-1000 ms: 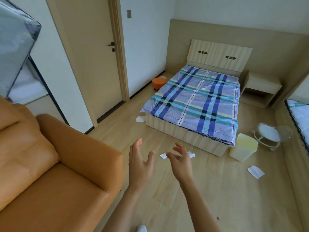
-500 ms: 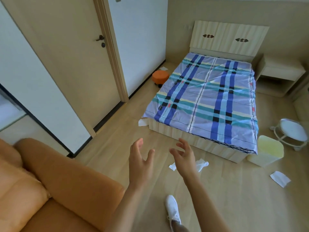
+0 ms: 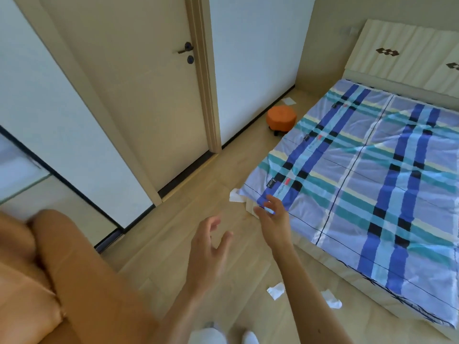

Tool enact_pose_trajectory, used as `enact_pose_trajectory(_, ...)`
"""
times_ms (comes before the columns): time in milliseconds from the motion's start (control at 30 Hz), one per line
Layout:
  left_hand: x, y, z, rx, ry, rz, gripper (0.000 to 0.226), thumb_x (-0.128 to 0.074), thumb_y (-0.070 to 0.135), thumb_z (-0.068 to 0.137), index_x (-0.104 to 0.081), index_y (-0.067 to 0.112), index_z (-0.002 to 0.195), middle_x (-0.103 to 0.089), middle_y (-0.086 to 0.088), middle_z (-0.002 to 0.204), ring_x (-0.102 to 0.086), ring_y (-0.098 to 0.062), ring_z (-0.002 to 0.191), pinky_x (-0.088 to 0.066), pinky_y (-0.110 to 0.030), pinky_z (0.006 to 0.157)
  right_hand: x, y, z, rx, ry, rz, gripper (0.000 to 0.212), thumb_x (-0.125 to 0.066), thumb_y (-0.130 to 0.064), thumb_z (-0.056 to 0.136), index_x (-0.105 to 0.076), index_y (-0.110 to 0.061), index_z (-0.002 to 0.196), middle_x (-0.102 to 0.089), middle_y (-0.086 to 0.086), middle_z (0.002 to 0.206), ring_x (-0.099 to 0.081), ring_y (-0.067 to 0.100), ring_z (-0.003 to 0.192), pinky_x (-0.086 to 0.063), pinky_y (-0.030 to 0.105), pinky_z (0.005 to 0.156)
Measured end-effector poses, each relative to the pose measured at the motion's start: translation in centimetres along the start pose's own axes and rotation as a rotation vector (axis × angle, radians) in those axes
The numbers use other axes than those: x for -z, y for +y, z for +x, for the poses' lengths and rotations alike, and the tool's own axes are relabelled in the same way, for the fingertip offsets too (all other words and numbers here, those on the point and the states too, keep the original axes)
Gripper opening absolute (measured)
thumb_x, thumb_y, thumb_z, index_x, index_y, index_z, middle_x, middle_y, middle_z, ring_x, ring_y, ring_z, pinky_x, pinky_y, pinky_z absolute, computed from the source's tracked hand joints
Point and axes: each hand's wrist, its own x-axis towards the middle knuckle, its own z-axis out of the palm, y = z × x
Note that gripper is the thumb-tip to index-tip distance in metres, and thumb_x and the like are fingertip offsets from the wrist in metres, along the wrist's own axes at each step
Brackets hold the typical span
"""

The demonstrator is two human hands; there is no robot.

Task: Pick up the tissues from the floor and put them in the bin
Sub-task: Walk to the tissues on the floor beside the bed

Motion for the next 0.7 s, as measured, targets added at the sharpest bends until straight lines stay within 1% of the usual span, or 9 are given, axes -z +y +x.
enact_pose_trajectory(67,0.4,-0.3,3.7,0.034,0.009,-0.013,0.028,-0.064,0.033,0.091,-0.059,0.032,0.118,-0.061,0.016,0.119,-0.056,-0.003,0.115,-0.047,-0.025,0.094,-2.7,-0.2,3.0,-0.026,-0.073,-0.019,0.054,-0.068,-0.03,0.088,-0.048,-0.027,0.139,-0.059,-0.008,0.127,-0.056,-0.011,0.095,-0.041,0.014,0.068)
enact_pose_trajectory(200,0.7,-1.4,12.3,0.085,0.012,-0.044,0.024,-0.064,0.029,0.091,-0.062,0.03,0.115,-0.063,0.016,0.117,-0.058,-0.002,0.113,-0.049,-0.028,0.095,-8.0,-1.2,9.7,-0.073,-0.161,-0.054,0.056,-0.067,-0.028,0.089,-0.047,-0.024,0.14,-0.056,-0.006,0.132,-0.055,-0.008,0.096,-0.041,0.016,0.069)
enact_pose_trajectory(267,1.0,-1.8,17.5,0.098,0.003,-0.055,0.024,-0.064,0.03,0.091,-0.062,0.03,0.115,-0.063,0.015,0.117,-0.057,-0.003,0.114,-0.049,-0.029,0.095,-10.4,-2.4,14.0,-0.074,-0.161,-0.079,0.056,-0.067,-0.025,0.089,-0.048,-0.023,0.141,-0.056,-0.005,0.131,-0.058,0.001,0.096,-0.042,0.02,0.073)
enact_pose_trajectory(333,1.6,-1.8,22.7,0.109,-0.012,-0.056,0.024,-0.063,0.033,0.092,-0.061,0.031,0.116,-0.062,0.016,0.117,-0.056,-0.004,0.114,-0.05,-0.029,0.093,-12.6,-4.2,18.4,-0.068,-0.139,-0.102,0.053,-0.067,-0.024,0.088,-0.05,-0.022,0.139,-0.057,-0.003,0.13,-0.057,0.012,0.105,-0.043,0.028,0.083)
enact_pose_trajectory(433,2.9,-1.1,30.8,0.092,-0.06,-0.045,0.024,-0.061,0.037,0.092,-0.06,0.034,0.116,-0.061,0.019,0.117,-0.057,-0.002,0.113,-0.052,-0.031,0.093,-15.4,-7.2,24.4,-0.07,-0.088,-0.113,0.054,-0.067,-0.027,0.089,-0.05,-0.021,0.14,-0.057,-0.006,0.13,-0.056,0.014,0.111,-0.044,0.033,0.09)
enact_pose_trajectory(500,3.5,0.0,35.7,0.064,-0.094,-0.039,0.024,-0.061,0.036,0.093,-0.061,0.033,0.116,-0.062,0.019,0.117,-0.057,-0.002,0.112,-0.052,-0.029,0.092,-16.9,-9.1,27.6,-0.062,-0.072,-0.098,0.054,-0.066,-0.026,0.09,-0.05,-0.02,0.141,-0.057,-0.004,0.132,-0.058,0.011,0.105,-0.043,0.029,0.084)
enact_pose_trajectory(600,3.6,1.0,42.4,0.035,-0.147,-0.032,0.025,-0.061,0.035,0.093,-0.061,0.03,0.118,-0.063,0.014,0.118,-0.058,-0.003,0.111,-0.051,-0.027,0.092,-19.0,-10.9,32.4,-0.078,-0.027,-0.066,0.052,-0.066,-0.024,0.09,-0.051,-0.02,0.139,-0.056,-0.004,0.131,-0.058,0.0,0.093,-0.041,0.017,0.068)
enact_pose_trajectory(667,3.3,1.3,46.3,0.022,-0.188,-0.035,0.025,-0.062,0.035,0.093,-0.062,0.03,0.118,-0.063,0.016,0.117,-0.059,-0.001,0.111,-0.051,-0.027,0.092,-20.1,-11.8,35.6,-0.096,0.001,-0.059,0.052,-0.066,-0.023,0.089,-0.051,-0.02,0.139,-0.058,-0.002,0.129,-0.06,0.006,0.096,-0.041,0.014,0.067)
enact_pose_trajectory(700,2.9,1.4,48.2,0.021,-0.204,-0.049,0.024,-0.062,0.034,0.093,-0.062,0.031,0.117,-0.064,0.016,0.116,-0.059,-0.001,0.111,-0.051,-0.026,0.092,-20.6,-12.0,37.3,-0.105,0.02,-0.056,0.052,-0.067,-0.024,0.089,-0.052,-0.019,0.139,-0.06,0.001,0.129,-0.061,0.01,0.1,-0.044,0.016,0.07)
